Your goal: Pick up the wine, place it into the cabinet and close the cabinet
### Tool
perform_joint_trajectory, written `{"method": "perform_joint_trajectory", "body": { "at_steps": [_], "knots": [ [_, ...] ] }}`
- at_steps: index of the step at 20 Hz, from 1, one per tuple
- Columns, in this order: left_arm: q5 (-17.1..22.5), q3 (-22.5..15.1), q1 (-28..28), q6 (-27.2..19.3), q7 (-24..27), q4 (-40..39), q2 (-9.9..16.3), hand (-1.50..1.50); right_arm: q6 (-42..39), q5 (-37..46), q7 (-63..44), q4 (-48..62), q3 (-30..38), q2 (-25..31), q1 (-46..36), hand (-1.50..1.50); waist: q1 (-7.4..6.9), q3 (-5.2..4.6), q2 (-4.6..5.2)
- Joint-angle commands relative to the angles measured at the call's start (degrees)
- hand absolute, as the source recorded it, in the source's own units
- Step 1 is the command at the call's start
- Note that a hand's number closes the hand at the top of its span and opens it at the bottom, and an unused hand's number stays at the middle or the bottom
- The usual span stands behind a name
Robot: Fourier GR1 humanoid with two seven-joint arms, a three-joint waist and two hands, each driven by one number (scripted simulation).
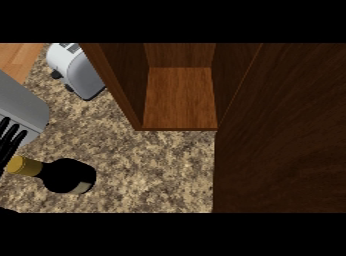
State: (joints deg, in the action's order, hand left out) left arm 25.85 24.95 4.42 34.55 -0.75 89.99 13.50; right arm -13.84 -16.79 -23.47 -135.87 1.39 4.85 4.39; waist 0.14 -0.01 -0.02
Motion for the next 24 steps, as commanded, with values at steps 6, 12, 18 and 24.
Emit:
{"method": "perform_joint_trajectory", "body": {
  "at_steps": [6, 12, 18, 24],
  "knots": [
    [-8.18, 0.71, -2.14, 5.56, 12.53, -14.60, 2.31, -1.50, 1.78, -0.64, -4.01, -2.26, 1.11, 0.52, -2.49, -1.50, -0.07, -0.01, 0.02],
    [-12.46, -0.73, -4.56, 4.02, 16.33, -20.20, 2.61, -1.50, 0.62, 2.28, -3.11, -6.26, -2.53, -1.57, 2.80, -1.50, 0.05, 0.00, -0.02],
    [-17.65, -0.87, -9.95, 5.82, 26.37, -36.41, 5.63, -1.50, -0.20, 3.13, -0.42, -2.70, -2.45, -2.15, 1.86, -1.50, 0.25, -0.03, 0.06],
    [-21.83, -3.46, -9.51, 5.20, 35.08, -42.83, 5.26, -1.50, -2.49, -0.92, 2.11, 1.73, 3.01, -0.05, -0.10, -1.50, 0.12, -0.01, 0.06]
  ]
}}
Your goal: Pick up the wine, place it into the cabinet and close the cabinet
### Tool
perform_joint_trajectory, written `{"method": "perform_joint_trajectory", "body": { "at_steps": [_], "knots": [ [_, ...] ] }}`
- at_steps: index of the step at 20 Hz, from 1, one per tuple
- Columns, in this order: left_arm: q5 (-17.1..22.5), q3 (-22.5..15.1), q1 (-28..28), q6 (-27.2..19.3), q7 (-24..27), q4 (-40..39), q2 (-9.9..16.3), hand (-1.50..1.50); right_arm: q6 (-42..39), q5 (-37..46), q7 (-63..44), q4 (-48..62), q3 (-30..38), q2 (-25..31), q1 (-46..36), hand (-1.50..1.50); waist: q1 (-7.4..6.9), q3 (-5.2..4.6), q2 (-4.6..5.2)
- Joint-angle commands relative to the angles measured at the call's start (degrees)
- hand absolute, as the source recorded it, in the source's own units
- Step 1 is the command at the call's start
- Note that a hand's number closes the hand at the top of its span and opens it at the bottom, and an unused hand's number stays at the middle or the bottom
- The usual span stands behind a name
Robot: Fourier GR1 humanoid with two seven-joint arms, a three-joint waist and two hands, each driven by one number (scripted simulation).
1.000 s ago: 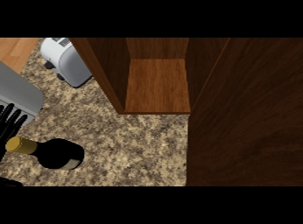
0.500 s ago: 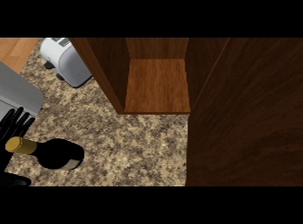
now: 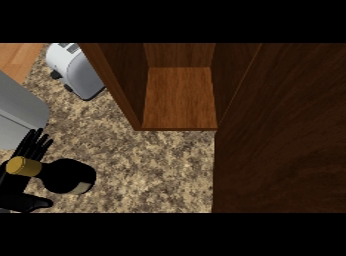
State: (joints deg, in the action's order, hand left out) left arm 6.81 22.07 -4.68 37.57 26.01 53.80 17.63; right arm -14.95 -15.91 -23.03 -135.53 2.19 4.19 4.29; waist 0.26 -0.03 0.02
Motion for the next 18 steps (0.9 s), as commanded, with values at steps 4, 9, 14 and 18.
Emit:
{"method": "perform_joint_trajectory", "body": {
  "at_steps": [4, 9, 14, 18],
  "knots": [
    [-4.44, -2.76, -3.78, 0.20, 8.52, -11.06, 0.93, -1.50, -1.33, -2.40, -1.23, -2.87, 1.45, 0.52, 3.11, -1.50, 0.17, 0.00, 0.00],
    [-6.24, -5.38, -3.57, -1.60, 12.57, -12.93, -0.97, -1.50, 1.33, 1.58, -2.76, -4.02, -1.52, -0.93, 1.06, -1.50, 0.11, -0.01, -0.01],
    [-7.09, -4.85, -7.11, -0.54, 18.99, -22.71, 2.15, -1.50, -2.34, -1.54, 1.85, -0.08, 2.29, 0.79, 1.34, -1.50, 0.35, -0.04, 0.11],
    [-6.99, -5.27, -9.38, -1.94, 21.03, -28.22, -0.40, -1.50, -2.11, 2.51, 3.43, -0.12, -1.62, -1.22, 1.90, -1.50, 0.70, -0.11, 0.22]
  ]
}}
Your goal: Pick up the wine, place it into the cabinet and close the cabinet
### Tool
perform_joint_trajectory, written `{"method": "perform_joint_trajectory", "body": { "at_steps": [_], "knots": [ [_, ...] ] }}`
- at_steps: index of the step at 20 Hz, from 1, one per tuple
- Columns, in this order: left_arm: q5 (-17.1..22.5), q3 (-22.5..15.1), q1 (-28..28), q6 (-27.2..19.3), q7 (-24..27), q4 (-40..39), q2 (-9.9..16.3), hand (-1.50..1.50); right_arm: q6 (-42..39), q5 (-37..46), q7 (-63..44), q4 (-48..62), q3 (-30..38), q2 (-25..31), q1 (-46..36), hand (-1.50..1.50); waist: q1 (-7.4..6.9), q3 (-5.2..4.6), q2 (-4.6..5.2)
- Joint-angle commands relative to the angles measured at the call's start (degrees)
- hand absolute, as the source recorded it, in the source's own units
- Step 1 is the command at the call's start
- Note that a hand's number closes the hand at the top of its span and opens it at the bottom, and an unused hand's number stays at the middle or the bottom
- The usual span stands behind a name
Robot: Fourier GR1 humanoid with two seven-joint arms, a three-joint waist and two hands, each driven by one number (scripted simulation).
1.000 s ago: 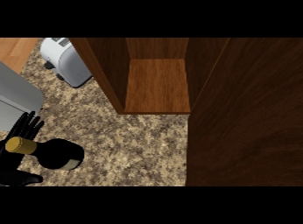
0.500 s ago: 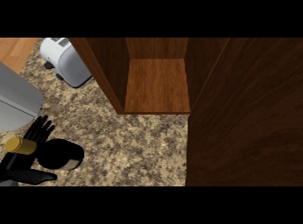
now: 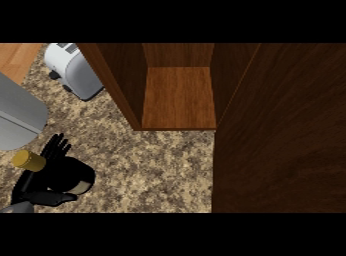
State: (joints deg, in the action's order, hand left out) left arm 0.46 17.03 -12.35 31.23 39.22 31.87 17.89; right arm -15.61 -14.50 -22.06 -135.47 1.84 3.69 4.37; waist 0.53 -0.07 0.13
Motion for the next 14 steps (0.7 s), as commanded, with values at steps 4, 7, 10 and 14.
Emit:
{"method": "perform_joint_trajectory", "body": {
  "at_steps": [4, 7, 10, 14],
  "knots": [
    [2.24, 0.50, -3.63, 8.15, 5.33, -7.49, -0.26, -1.50, -0.64, 0.78, 1.72, 1.39, 0.26, -0.29, 0.44, -1.50, 0.21, -0.05, 0.08],
    [2.82, 0.23, -4.21, 9.57, 5.47, -7.76, 0.36, -1.50, -0.53, 2.28, 3.10, -0.14, -0.19, -1.16, 2.03, -1.50, 0.27, -0.04, 0.05],
    [2.14, -1.12, -0.66, 11.34, 7.94, -6.58, 1.57, -1.50, 1.72, 1.07, -2.50, -2.04, -1.47, -0.79, -0.51, -1.50, -0.27, -0.02, -0.06],
    [3.01, -1.20, -3.04, 11.60, 6.69, -9.07, 0.60, 1.50, -1.34, -0.91, -0.09, -2.17, 0.34, 0.41, 3.24, -1.50, 0.26, -0.01, -0.03]
  ]
}}
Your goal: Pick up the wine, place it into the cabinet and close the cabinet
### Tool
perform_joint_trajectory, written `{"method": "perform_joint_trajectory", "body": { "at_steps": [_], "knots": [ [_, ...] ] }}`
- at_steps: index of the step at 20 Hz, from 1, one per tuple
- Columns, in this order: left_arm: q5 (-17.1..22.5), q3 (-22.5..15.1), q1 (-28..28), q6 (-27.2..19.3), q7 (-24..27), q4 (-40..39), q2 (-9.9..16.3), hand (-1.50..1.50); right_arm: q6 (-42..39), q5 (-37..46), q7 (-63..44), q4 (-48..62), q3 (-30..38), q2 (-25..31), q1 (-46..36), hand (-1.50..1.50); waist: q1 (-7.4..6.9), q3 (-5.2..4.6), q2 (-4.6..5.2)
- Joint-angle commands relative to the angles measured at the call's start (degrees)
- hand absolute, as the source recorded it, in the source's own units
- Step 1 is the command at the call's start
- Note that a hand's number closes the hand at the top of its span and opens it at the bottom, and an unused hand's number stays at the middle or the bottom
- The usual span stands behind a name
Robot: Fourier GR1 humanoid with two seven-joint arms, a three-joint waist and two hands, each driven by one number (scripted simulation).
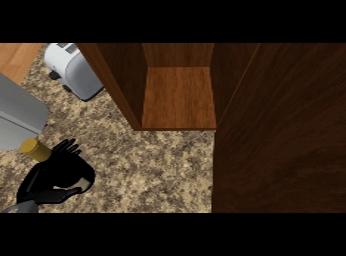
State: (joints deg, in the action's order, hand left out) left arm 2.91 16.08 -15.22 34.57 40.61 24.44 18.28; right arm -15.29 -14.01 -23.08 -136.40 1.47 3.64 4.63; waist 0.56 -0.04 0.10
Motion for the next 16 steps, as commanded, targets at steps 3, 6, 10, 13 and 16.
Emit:
{"method": "perform_joint_trajectory", "body": {
  "at_steps": [3, 6, 10, 13, 16],
  "knots": [
    [0.42, -0.45, -2.02, 8.60, 6.17, -3.46, 0.76, 1.50, -1.20, -1.16, 1.82, 1.22, 2.34, 0.90, -0.06, -1.50, 0.31, -0.10, 0.18],
    [-0.38, -1.93, 0.32, 9.15, 7.67, -2.75, 0.49, 1.50, 0.61, 0.91, -0.15, -1.46, 0.08, -0.38, 0.73, -1.50, 0.07, -0.08, 0.02],
    [-2.30, -3.97, 0.53, 7.13, 10.96, -3.19, -0.83, 1.50, 1.14, 1.12, -0.60, 0.29, -0.30, -0.49, -1.68, -1.50, 0.04, -0.15, 0.18],
    [-0.38, -3.24, -0.97, 7.52, 8.45, -2.58, -0.29, 1.50, 1.34, 0.37, -2.01, -0.20, 0.34, 0.06, -1.75, -1.50, 0.02, -0.08, 0.05],
    [-0.26, -3.46, 4.18, 1.97, 12.23, -0.07, -2.77, 1.50, 0.74, -2.32, -2.43, -0.92, 2.90, 1.25, -1.30, -1.50, -0.40, 0.00, -0.13]
  ]
}}
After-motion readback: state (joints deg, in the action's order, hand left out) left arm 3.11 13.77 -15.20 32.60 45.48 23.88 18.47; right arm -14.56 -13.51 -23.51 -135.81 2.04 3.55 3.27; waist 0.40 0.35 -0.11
